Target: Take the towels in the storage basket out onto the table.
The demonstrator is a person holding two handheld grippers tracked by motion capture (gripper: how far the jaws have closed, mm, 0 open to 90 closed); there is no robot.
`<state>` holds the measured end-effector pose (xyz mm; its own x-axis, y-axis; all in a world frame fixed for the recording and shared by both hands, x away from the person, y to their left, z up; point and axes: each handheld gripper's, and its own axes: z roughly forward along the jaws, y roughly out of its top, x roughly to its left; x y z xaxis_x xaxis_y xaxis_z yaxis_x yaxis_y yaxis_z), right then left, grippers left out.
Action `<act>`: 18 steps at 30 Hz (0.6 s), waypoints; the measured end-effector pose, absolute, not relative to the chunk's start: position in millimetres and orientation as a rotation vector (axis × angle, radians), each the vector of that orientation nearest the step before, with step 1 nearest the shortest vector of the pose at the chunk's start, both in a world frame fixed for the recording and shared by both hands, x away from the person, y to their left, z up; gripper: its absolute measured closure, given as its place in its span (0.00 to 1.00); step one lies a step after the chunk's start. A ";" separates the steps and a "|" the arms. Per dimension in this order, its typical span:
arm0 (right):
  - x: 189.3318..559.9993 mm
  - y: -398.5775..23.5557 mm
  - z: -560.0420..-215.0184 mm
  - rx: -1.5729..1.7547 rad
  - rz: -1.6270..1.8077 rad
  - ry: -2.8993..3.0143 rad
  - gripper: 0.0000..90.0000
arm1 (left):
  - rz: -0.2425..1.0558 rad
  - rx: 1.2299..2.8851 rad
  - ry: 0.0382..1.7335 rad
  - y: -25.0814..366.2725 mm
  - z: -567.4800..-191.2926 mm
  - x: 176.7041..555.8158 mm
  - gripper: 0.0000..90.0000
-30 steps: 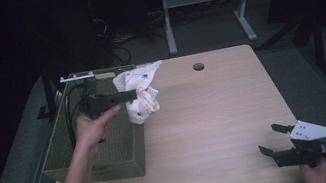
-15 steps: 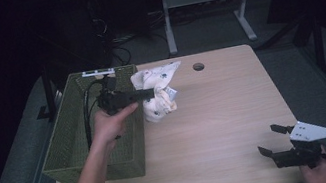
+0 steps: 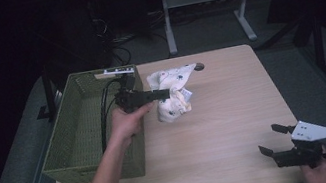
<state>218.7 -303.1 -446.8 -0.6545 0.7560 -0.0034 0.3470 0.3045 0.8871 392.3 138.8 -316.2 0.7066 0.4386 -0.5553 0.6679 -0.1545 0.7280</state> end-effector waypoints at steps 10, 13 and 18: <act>218.8 -303.5 -446.6 0.989 1.312 2.151 0.16 | -0.299 1.826 0.866 107.2 -328.8 395.4 0.85; 219.0 -303.9 -446.7 0.988 1.313 2.151 0.16 | -0.310 1.829 0.861 99.5 -332.3 396.1 0.85; 219.1 -304.6 -446.3 0.987 1.318 2.145 0.16 | -0.315 1.843 0.874 89.7 -341.0 398.4 0.85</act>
